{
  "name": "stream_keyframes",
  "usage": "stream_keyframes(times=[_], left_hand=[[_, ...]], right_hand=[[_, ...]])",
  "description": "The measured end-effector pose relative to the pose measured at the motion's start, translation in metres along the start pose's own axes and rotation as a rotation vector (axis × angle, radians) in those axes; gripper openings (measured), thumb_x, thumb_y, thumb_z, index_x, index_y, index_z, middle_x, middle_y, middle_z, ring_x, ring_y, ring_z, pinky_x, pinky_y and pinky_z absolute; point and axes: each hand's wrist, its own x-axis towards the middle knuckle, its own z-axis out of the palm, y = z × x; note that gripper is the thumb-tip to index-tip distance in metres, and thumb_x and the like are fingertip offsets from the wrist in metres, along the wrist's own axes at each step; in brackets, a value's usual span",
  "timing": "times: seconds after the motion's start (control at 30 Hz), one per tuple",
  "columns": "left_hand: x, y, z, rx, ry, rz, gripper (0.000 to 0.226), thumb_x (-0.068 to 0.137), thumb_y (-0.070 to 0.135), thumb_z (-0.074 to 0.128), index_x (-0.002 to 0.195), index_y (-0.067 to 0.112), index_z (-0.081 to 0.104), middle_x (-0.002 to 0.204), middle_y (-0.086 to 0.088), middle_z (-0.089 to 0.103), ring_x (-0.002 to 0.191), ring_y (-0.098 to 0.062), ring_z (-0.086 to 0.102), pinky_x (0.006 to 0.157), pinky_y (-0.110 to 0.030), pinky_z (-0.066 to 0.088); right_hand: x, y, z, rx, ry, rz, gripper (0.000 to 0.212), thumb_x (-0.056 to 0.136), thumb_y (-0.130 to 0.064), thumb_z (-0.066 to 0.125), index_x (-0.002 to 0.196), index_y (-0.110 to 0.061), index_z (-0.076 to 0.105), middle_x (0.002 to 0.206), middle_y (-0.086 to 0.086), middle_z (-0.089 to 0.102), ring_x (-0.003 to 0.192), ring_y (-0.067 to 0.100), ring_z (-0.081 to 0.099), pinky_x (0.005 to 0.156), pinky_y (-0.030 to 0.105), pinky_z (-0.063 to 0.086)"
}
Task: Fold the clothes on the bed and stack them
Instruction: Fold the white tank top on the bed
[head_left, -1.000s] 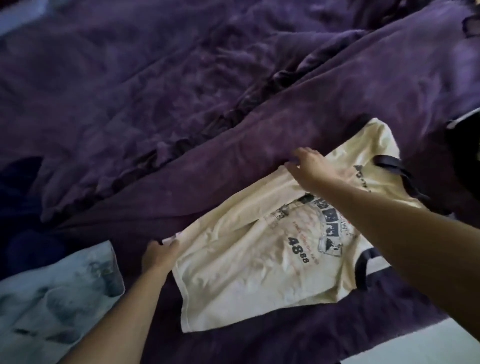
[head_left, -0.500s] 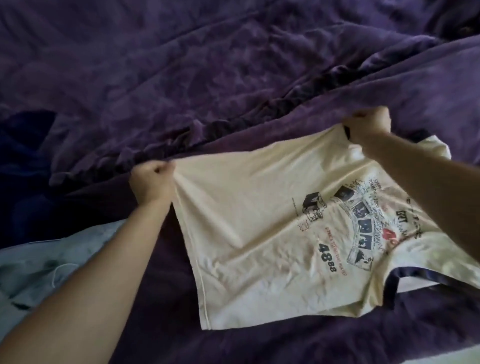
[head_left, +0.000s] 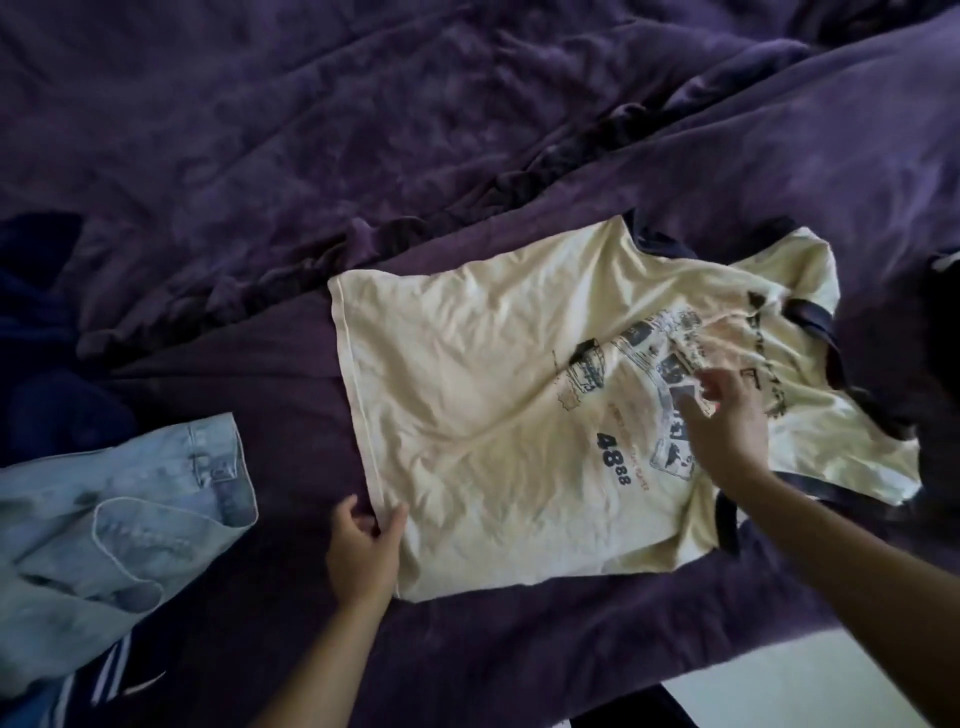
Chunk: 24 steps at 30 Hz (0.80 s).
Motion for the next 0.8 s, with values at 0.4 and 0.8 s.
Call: stream_keyframes(times=[0.4, 0.8], left_hand=[[-0.089, -0.055, -0.003, -0.043, -0.158, 0.279, 0.022, 0.087, 0.015, 0.065, 0.074, 0.004, 0.051, 0.060, -0.015, 0.053, 0.053, -0.014, 0.041, 0.048, -0.027, 0.033], [-0.100, -0.097, -0.028, -0.082, -0.199, 0.308, 0.022, 0.090, 0.016, 0.064, 0.072, 0.003, 0.059, 0.050, 0.001, 0.054, 0.048, -0.008, 0.045, 0.051, -0.023, 0.037]], right_hand=[[-0.122, 0.106, 0.010, 0.092, -0.338, 0.272, 0.023, 0.081, -0.028, 0.074, 0.097, -0.012, 0.072, 0.091, 0.008, 0.070, 0.089, 0.026, 0.063, 0.072, 0.034, 0.045], [-0.132, 0.113, 0.009, 0.125, -0.289, 0.311, 0.018, 0.080, -0.023, 0.072, 0.077, -0.006, 0.067, 0.067, 0.003, 0.059, 0.063, 0.021, 0.055, 0.060, 0.031, 0.045]])
